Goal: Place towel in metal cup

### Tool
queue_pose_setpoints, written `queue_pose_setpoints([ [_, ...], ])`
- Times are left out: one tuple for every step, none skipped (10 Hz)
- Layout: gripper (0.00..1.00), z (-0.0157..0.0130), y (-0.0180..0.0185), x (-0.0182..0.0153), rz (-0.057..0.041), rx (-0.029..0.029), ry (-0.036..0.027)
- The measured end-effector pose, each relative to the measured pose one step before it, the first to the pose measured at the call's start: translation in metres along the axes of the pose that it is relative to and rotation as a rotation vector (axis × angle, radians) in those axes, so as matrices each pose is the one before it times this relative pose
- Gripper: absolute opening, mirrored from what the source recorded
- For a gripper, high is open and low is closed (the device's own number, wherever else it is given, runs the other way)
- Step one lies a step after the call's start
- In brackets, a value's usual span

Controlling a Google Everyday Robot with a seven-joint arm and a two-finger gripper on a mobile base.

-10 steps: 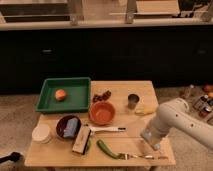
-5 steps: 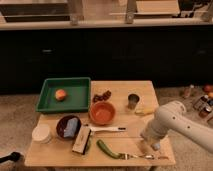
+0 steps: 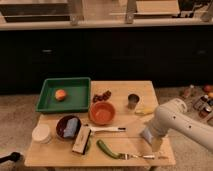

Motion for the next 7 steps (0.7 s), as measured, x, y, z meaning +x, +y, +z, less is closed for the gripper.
queue_pose_setpoints([
  [0.8,0.00285,-0.00117,0.00102,0.00268,-0.00319,0.00649],
  [0.8,0.00145,-0.00159,0.00131,0.00463,0.00044,0.00599],
  [0.8,0.00252,-0.00157,0.00487,0.01157,0.00021,0.00973],
  [0.8,0.00218,-0.0001,0.00282,0.00916,-0.00305,0.00478],
  [0.8,0.00195,-0.00115,0.00148,0.00462,-0.00206,0.00464],
  [0.8,0.00259,-0.00185,0.00079,0.00174,-0.00283,0.00603],
  [0.8,0.00318,-0.00113,0.0028,0.00585,-0.00097,0.00681],
])
